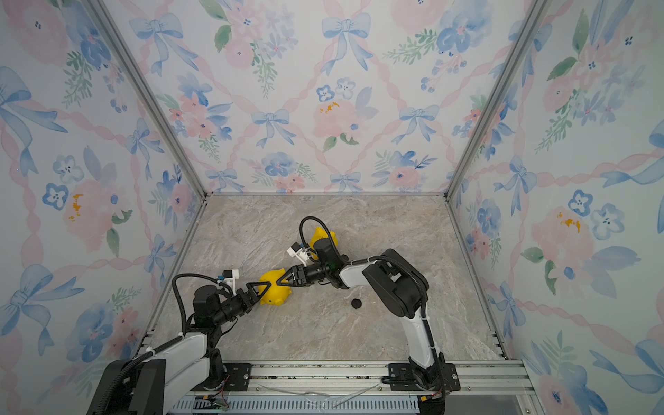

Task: Open piggy banks
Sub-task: Adjust the piggy bank at the center of the board.

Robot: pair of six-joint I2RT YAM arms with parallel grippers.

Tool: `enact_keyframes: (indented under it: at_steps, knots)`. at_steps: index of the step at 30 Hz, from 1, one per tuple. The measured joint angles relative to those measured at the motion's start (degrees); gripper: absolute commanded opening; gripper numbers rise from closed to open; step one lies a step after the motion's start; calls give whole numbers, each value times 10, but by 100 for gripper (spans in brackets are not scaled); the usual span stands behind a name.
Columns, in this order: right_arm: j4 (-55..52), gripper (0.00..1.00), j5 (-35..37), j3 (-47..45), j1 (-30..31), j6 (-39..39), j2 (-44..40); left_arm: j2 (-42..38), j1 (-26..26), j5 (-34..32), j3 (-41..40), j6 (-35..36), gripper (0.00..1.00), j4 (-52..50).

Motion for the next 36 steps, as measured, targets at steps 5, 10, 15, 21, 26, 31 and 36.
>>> enact_keyframes:
  at_steps: [5,10,15,21,26,31,36]
  knots:
    - [43,68,-1,-2,3,33,7,3,1,0,0,2,94,4]
    - [90,72,-1,-2,10,65,39,5,2,0,0,4,94,7]
    - [119,74,1,-3,12,85,50,8,2,0,0,4,94,12]
    - [114,74,17,-6,12,75,50,10,1,0,0,4,96,14]
    - [102,73,34,-13,15,54,40,9,1,0,0,3,98,10]
    - [91,73,57,-24,15,43,26,-14,1,-7,0,2,98,-6]
    - [96,73,81,-30,14,43,22,-82,1,-27,0,1,98,-62]
